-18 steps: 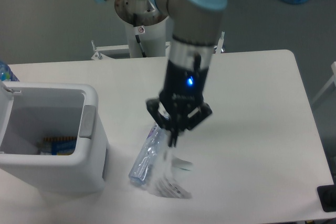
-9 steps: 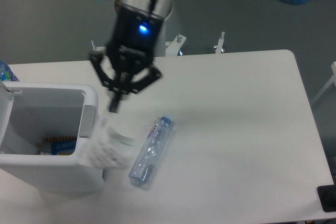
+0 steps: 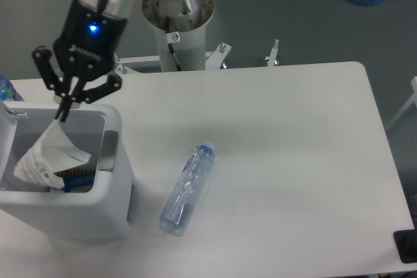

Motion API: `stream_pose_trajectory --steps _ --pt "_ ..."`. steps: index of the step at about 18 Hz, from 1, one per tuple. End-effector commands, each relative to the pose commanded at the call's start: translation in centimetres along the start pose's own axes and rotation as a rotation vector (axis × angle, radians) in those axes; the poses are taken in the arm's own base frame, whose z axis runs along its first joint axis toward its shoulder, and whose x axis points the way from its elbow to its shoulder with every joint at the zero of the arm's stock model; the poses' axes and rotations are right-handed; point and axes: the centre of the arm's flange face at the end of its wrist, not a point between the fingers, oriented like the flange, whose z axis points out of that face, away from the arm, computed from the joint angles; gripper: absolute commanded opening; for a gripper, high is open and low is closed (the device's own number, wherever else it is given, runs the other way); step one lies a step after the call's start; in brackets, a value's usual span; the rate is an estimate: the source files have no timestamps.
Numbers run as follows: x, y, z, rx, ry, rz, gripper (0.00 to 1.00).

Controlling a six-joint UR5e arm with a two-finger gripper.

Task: Place the trash in the trash can
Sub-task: 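Carry the wrapper over the white trash bin opening, then open the gripper to drop the wrapper into the bin, then move the open gripper over the clear water bottle and lower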

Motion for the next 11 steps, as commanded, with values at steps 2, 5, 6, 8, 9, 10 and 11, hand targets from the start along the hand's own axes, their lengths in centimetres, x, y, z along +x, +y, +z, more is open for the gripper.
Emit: stream_pose_trajectory --steps 2,5,6,8,9,10,11 --pt "-0.3 0.2 0.4 -0.007 -0.001 0.003 0.26" --pt "0.0 -0.4 -0.1 0.010 -0.002 0.027 0.84" --pt "0.1 -0.6 -0.4 0.015 -0.005 0.033 0.97" --pt "0.2 -0.9 -0.7 0.021 -0.017 0.038 1.00" --pt "0.2 -1.0 -0.9 0.024 -0.020 0.042 1.00" --pt "0.2 -1.2 -1.1 0.029 -0.021 0.043 1.00" --pt "-0.1 -1.4 -1.3 0.034 -0.028 0.044 1.00"
